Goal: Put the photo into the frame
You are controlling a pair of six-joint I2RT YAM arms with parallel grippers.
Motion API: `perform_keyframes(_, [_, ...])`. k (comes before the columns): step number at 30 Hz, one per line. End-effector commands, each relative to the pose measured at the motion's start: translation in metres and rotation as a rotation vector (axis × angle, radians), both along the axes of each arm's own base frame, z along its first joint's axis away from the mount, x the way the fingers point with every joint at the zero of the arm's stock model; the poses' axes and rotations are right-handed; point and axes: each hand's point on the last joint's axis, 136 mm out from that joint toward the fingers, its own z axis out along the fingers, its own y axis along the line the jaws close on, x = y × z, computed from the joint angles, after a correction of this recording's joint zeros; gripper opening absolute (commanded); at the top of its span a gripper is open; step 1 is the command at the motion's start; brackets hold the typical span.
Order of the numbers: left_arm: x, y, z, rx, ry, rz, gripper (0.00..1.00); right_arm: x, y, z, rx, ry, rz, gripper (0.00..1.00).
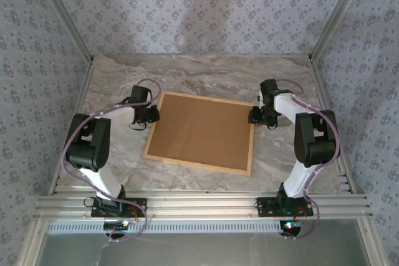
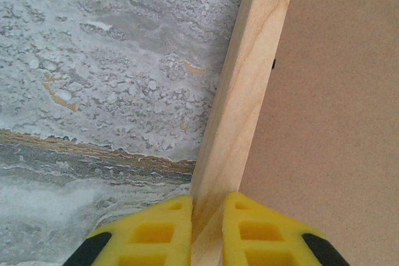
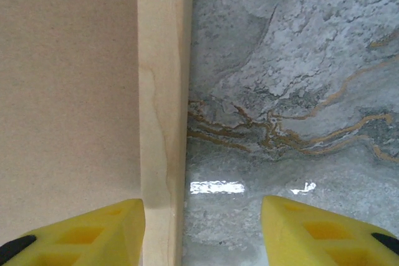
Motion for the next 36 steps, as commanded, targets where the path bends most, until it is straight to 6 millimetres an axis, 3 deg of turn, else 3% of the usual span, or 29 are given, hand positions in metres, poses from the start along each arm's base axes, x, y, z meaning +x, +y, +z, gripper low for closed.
perform_keyframes(1, [-0.034, 0.011, -0.036, 0.045, 0.154, 0.025, 0.15, 0.004, -0.005, -0.001, -0.041, 0.013, 0.005, 0.51])
perform_keyframes(15, [-0.035, 0.011, -0.042, 0.05, 0.167, 0.019, 0.17, -0.01, 0.001, -0.01, -0.058, 0.073, 0.041, 0.48])
perform_keyframes(36, [-0.035, 0.011, -0.045, 0.055, 0.174, 0.013, 0.17, -0.02, 0.004, 0.004, -0.061, 0.071, 0.059, 0.46])
